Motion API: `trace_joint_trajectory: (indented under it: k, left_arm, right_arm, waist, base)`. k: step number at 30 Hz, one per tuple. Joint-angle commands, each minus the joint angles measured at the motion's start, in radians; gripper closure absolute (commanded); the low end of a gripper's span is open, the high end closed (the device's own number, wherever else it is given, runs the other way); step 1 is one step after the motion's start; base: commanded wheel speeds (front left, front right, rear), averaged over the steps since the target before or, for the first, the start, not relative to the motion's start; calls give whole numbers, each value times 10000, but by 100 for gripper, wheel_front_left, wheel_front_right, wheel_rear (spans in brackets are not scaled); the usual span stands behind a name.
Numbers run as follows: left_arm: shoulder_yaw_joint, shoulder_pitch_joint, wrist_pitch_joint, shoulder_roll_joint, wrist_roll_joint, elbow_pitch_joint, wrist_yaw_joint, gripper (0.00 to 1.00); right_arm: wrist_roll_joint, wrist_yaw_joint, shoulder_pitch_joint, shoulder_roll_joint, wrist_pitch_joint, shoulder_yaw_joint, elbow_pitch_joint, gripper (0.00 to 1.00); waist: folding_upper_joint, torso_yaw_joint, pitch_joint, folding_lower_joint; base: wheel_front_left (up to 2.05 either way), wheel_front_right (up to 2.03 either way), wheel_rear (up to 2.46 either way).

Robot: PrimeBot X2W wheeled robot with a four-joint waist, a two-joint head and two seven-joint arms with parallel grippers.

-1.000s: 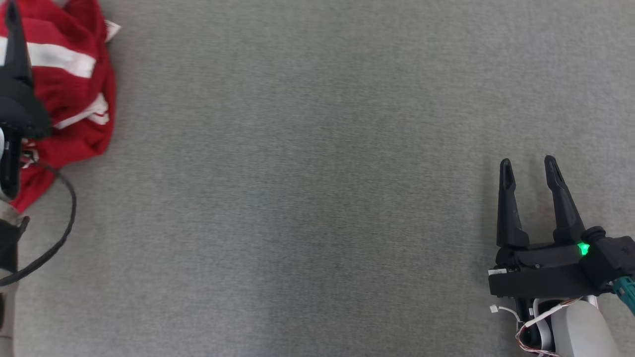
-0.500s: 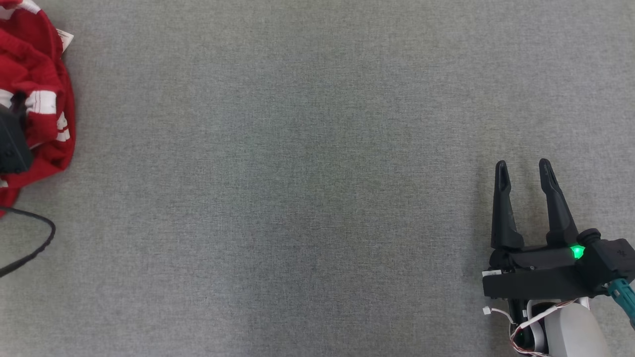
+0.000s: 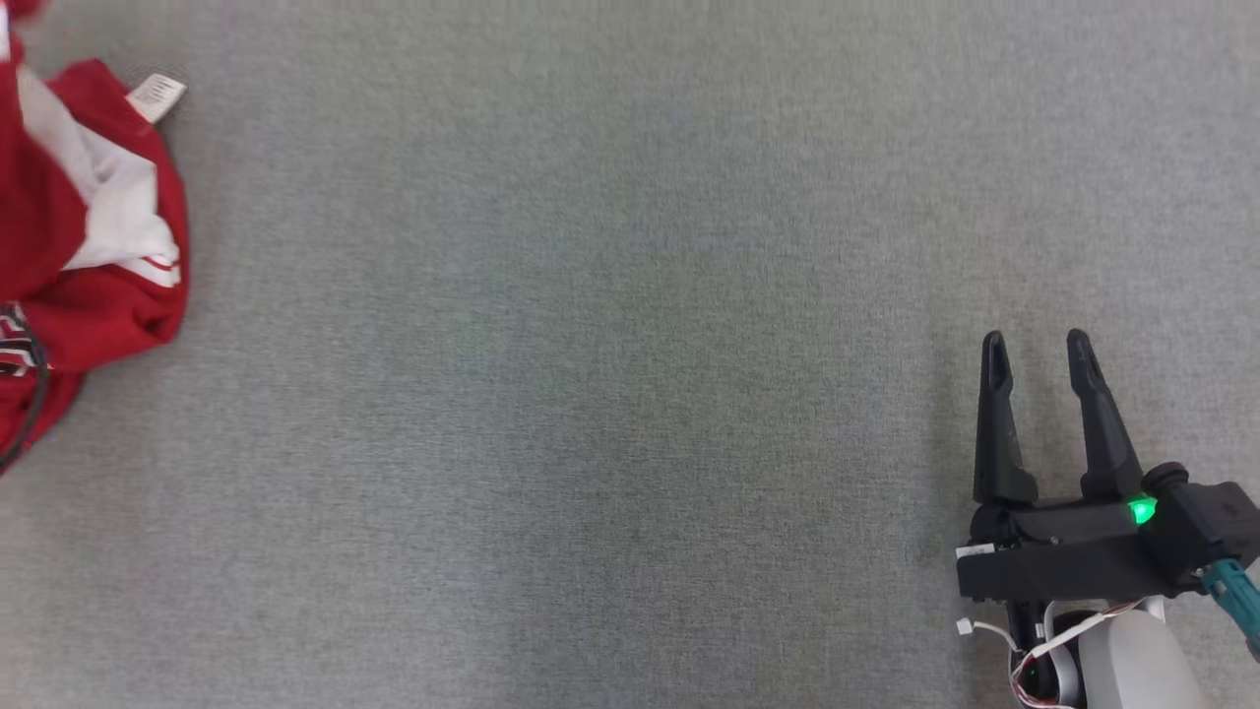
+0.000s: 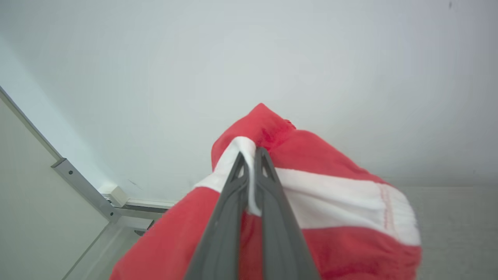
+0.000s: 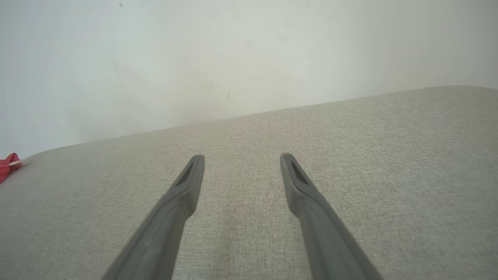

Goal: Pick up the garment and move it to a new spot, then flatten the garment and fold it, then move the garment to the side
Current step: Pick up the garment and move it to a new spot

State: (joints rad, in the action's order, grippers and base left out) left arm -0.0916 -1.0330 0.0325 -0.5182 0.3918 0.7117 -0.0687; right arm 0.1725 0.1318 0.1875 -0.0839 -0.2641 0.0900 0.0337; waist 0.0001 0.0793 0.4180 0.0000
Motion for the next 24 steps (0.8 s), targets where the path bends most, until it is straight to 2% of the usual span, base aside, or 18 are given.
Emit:
trace_joint_trajectory:
  k: [1, 5, 7, 15, 18, 21, 22, 24]
  left_arm:
    - [-57, -217, 155, -26, -172, -152, 57, 100]
    - [-366, -624, 322, -121, -459, -654, -41, 100]
    - [-482, -888, 322, 44, -414, -1133, -102, 100]
    - [-1396, -1648, -348, 580, -657, -3411, -261, 100]
    - [-1965, -1732, -646, 1302, -576, -4333, -285, 100]
    - [-2455, -1510, -753, 1762, -557, -4634, -330, 100]
    - [-2455, -1510, -753, 1762, -557, -4634, -330, 100]
    - [-2929, -1092, -788, 2277, -544, -4714, -267, 100]
  right_arm:
    - [40, -21, -75, 79, -6, -59, 45, 0]
    - [128, -21, -91, 166, -5, -161, 130, 0]
    - [178, -21, -101, 202, -6, -210, 186, 0]
    - [428, -21, -198, 343, -6, -408, 381, 0]
    - [696, -21, -231, 352, -6, -441, 496, 0]
    - [987, -21, -246, 353, -6, -485, 559, 0]
    - [987, -21, -246, 353, -6, -485, 559, 0]
    - [1185, -21, -324, 356, -6, -540, 628, 0]
  waist:
    - [-1, 134, -340, 0]
    - [-1, 43, -642, 0]
    - [-1, -98, -804, 0]
    - [-1, -1300, -1207, 0]
    - [-1, -2028, -1324, 0]
    - [-1, -2604, -1411, 0]
    - [-1, -2604, -1411, 0]
    - [-1, -3079, -1471, 0]
  base:
    - [0, 0, 0]
    - [0, 0, 0]
    - [0, 0, 0]
    - [0, 0, 0]
    - [0, 0, 0]
    - [0, 0, 0]
    - [0, 0, 0]
    - [0, 0, 0]
